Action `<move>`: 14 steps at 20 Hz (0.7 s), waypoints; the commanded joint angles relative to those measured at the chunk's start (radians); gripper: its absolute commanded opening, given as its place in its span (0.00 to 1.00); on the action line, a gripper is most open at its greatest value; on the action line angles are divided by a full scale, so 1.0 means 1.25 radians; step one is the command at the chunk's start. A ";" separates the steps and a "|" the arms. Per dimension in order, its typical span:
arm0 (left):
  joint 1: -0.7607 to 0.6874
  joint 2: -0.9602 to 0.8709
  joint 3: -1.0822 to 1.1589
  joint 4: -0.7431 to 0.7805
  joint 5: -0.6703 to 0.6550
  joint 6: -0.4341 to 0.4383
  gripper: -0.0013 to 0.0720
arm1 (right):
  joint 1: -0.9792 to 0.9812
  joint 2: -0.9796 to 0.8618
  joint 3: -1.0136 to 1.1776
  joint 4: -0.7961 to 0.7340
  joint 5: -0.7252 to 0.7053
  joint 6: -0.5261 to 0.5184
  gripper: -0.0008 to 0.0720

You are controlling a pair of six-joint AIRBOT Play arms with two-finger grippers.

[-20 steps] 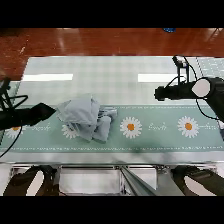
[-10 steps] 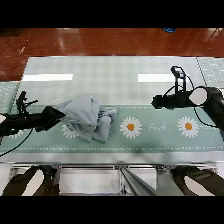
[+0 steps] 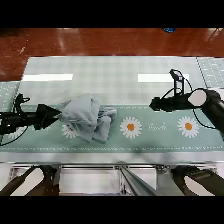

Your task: Fold the shirts.

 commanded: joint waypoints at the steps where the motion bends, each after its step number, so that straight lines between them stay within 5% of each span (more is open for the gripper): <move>1: -0.005 -0.076 0.002 -0.137 0.038 0.072 0.71 | 0.002 0.000 -0.001 0.025 0.008 -0.005 0.58; 6: -0.111 -0.179 0.017 -0.146 0.034 0.126 0.71 | 0.003 -0.005 -0.002 0.038 0.028 -0.003 0.58; 7: -0.128 -0.194 0.035 -0.146 0.031 0.126 0.52 | 0.007 -0.011 -0.008 0.051 0.039 -0.005 0.58; 8: -0.138 -0.200 0.052 -0.145 0.027 0.141 0.09 | 0.019 -0.019 -0.016 0.074 0.045 -0.005 0.58; 14: -0.150 -0.200 0.104 -0.140 0.010 0.159 0.04 | 0.198 -0.129 -0.037 0.240 -0.047 -0.056 0.58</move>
